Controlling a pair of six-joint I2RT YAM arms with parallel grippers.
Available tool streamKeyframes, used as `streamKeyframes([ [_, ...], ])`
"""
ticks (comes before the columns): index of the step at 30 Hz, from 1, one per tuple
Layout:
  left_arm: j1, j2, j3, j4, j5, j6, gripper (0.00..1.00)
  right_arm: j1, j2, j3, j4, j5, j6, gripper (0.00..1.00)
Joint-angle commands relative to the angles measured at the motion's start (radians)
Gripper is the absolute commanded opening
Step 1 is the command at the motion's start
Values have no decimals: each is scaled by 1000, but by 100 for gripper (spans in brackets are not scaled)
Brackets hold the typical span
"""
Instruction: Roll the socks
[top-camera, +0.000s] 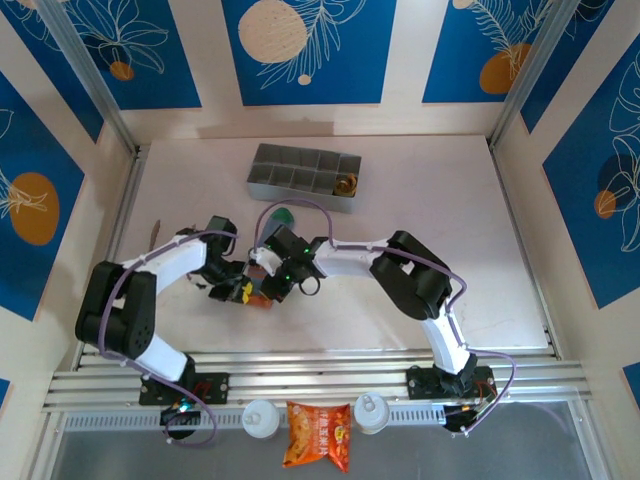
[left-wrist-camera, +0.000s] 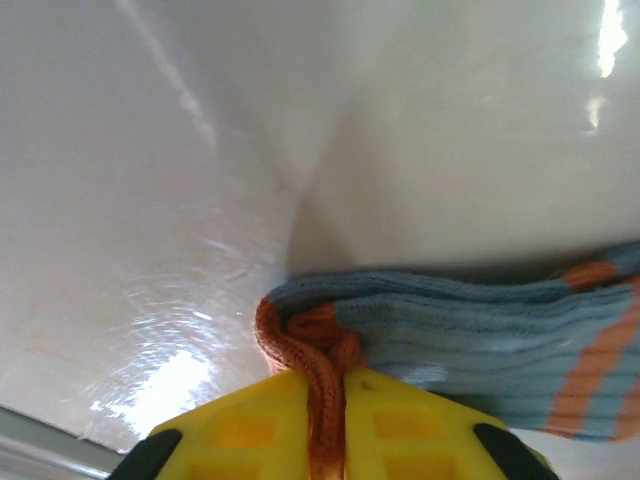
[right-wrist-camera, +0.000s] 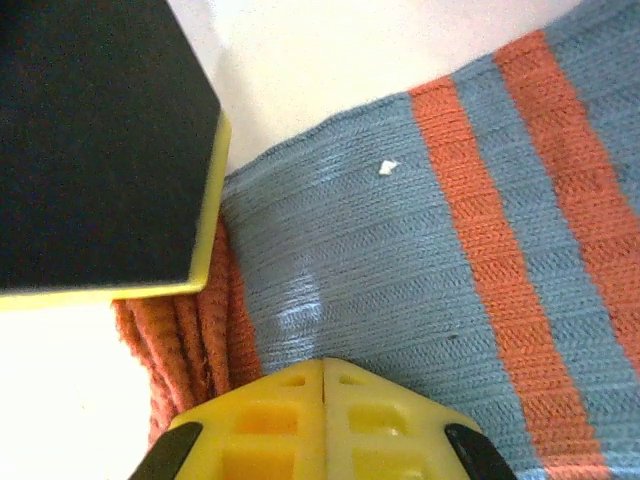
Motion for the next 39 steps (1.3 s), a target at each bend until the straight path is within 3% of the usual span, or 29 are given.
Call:
streamKeyframes([
  [1, 16, -55, 8, 26, -38, 13, 16, -1, 30, -26, -89, -6, 27, 0],
  [2, 16, -57, 1, 35, -29, 9, 16, 0, 2, -56, -44, 1, 32, 0],
  [6, 18, -24, -30, 50, 12, 13, 13, -8, -127, -143, 86, 26, 59, 26],
  [13, 19, -60, -50, 50, -14, 15, 13, -10, -211, -167, 118, -38, 20, 42],
  [16, 19, -89, -34, 11, -28, 40, 13, 33, -282, -271, 198, -18, -81, 53],
  [20, 19, -140, -52, -25, -26, 57, 16, 107, -311, -351, 215, 90, -268, 73],
  [21, 19, -158, -63, -27, -28, 57, 16, 122, -310, -357, 213, 118, -302, 74],
  [23, 19, -191, -85, -35, -35, 56, 17, 147, -307, -361, 212, 158, -375, 95],
  [28, 22, -273, -138, -42, -31, 45, 17, 186, -255, -319, 180, 266, -471, 94],
  [33, 22, -357, -159, -69, -45, 45, 18, 201, -189, -263, 164, 369, -497, 87],
  [39, 24, -434, -183, -88, -42, 31, 18, 196, -150, -227, 110, 347, -457, 66],
])
